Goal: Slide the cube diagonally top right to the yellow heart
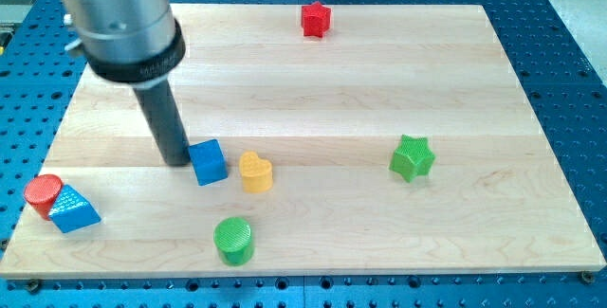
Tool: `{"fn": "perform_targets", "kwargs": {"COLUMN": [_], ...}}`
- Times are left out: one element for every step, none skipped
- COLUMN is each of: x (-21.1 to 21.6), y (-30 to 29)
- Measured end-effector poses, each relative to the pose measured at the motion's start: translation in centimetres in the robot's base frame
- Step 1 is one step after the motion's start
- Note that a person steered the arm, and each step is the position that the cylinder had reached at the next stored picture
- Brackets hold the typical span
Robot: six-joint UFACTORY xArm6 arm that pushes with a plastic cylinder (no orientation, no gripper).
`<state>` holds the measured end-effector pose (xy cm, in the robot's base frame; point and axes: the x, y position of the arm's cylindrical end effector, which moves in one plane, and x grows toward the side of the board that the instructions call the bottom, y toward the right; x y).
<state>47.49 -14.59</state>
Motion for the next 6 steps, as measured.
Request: {"fn": "perform_targets", "kwargs": {"x": [1.0,1.2,2.7,5.9,-0.7,-4.7], "y": [-0.5,-2.2,-3.4,1.5,5.4,14.3]}}
